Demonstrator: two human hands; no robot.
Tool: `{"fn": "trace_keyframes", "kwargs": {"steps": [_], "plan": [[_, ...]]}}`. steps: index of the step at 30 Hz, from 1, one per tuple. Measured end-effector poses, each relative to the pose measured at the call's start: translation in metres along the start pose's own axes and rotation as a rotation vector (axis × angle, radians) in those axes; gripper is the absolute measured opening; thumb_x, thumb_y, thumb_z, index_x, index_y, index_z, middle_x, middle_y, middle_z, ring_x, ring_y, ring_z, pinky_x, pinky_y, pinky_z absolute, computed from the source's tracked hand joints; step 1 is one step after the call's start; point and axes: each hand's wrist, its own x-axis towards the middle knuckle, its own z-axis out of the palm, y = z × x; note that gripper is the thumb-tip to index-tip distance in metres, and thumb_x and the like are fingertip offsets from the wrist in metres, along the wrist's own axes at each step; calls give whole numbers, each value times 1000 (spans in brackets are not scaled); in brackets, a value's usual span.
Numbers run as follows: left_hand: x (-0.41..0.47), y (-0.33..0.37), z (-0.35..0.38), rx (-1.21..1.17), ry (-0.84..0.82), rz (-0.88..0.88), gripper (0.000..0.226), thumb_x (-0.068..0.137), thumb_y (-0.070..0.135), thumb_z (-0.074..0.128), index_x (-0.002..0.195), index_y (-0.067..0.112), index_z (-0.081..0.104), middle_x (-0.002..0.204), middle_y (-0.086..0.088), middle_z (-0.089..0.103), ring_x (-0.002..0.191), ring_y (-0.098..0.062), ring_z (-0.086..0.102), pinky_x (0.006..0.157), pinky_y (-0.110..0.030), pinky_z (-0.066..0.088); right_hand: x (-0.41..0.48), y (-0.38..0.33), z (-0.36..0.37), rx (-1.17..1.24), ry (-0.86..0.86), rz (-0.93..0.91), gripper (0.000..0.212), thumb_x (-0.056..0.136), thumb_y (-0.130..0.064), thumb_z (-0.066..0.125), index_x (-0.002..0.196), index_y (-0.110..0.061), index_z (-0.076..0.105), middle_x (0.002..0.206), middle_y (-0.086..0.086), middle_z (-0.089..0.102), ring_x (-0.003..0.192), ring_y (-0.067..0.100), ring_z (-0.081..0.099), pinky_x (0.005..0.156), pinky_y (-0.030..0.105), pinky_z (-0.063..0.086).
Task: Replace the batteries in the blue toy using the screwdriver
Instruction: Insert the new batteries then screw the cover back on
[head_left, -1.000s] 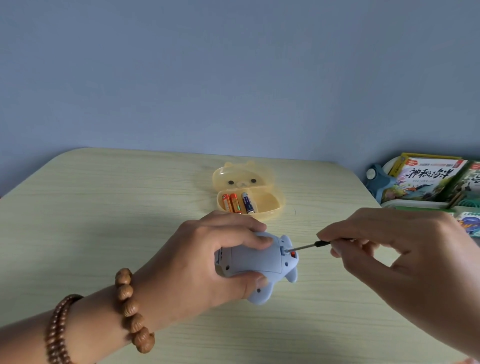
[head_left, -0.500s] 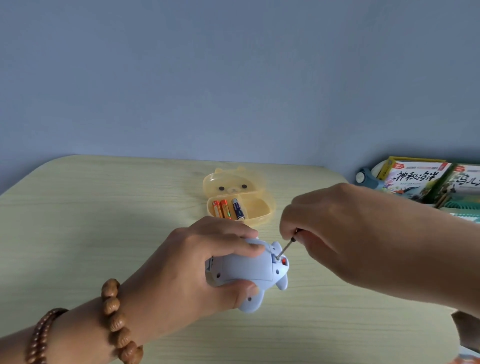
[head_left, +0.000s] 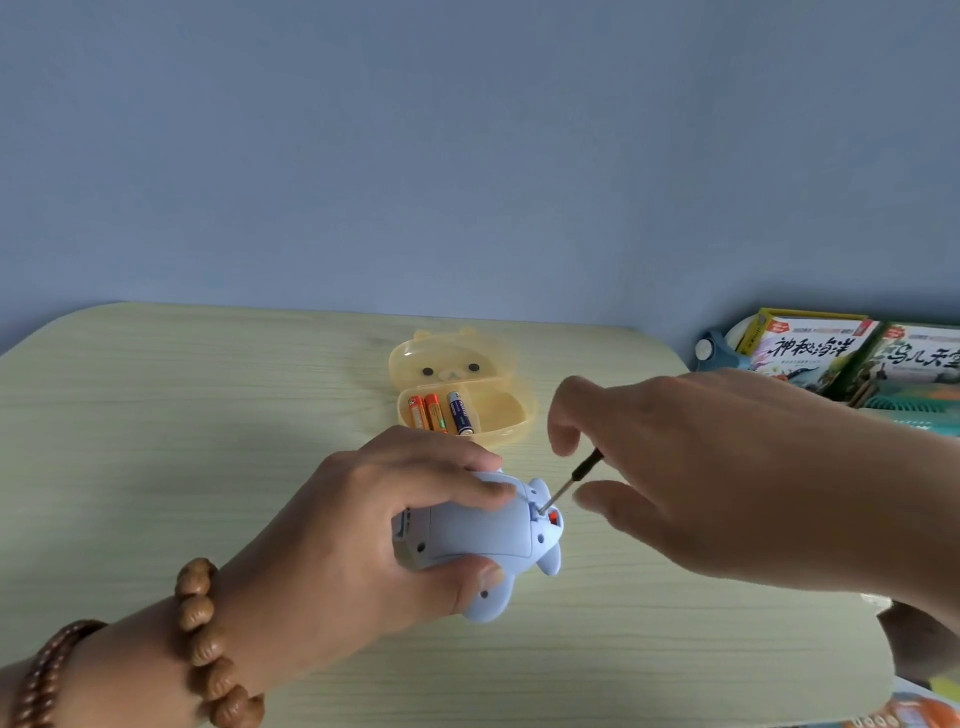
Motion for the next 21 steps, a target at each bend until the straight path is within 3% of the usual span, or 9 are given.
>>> {"fn": "trace_keyframes", "kwargs": {"steps": [2, 5, 8, 10, 13, 15, 18, 21], "plan": [[0, 0, 0, -4, 2, 1, 42, 67, 47, 82, 108, 39, 75, 128, 21, 65, 125, -4, 58, 90, -25, 54, 2, 2, 1, -36, 15, -21, 15, 100, -51, 38, 99, -37, 32, 88, -11, 57, 74, 14, 57, 62, 30, 44], [1, 1, 0, 12, -3, 10, 42, 67, 46, 81, 108, 38, 76, 127, 22, 65, 125, -4, 58, 93, -21, 51, 8, 0, 8, -111, 47, -30, 30, 101, -57, 27, 86, -31, 34, 90, -5, 57, 78, 20, 59, 61, 33, 40], [3, 3, -1, 41, -1, 13, 43, 67, 47, 80, 109, 38, 75, 127, 23, 64, 124, -2, 59, 92, -19, 50, 11, 0, 15, -139, 64, -23, 38, 99, -63, 21, 93, -32, 41, 91, -6, 62, 84, 21, 64, 63, 33, 40], [2, 3, -3, 11, 7, -24, 44, 66, 48, 80, 109, 40, 74, 127, 25, 64, 121, 0, 60, 92, -21, 52, 10, 0, 10, -26, 37, 15, 32, 96, -67, 25, 108, -40, 37, 90, -14, 61, 84, 15, 62, 61, 26, 39], [1, 1, -4, -42, 18, -69, 45, 65, 46, 82, 110, 39, 74, 127, 25, 64, 121, 1, 61, 96, -26, 53, 8, -1, 4, 27, 25, 18, 17, 97, -59, 35, 102, -44, 30, 85, -19, 55, 78, 11, 56, 55, 14, 28], [1, 2, -5, -47, 17, -71, 46, 65, 46, 82, 110, 39, 74, 127, 25, 64, 122, 1, 60, 97, -26, 52, 12, -3, 5, -4, 52, 10, 16, 99, -55, 34, 94, -40, 32, 89, -14, 56, 75, 12, 55, 54, 18, 31], [2, 3, -5, -13, 14, -46, 43, 65, 44, 82, 108, 37, 76, 127, 25, 64, 122, -1, 60, 97, -23, 50, 20, -3, 13, -126, 73, 27, 36, 99, -62, 22, 85, -31, 36, 87, -7, 59, 78, 18, 60, 59, 31, 38], [1, 3, -5, 0, 4, -34, 43, 67, 44, 82, 109, 37, 75, 127, 25, 64, 122, 0, 59, 96, -21, 50, 21, 1, 12, -103, 48, 59, 42, 94, -70, 19, 91, -34, 41, 82, -10, 56, 73, 15, 55, 61, 30, 37]]}}
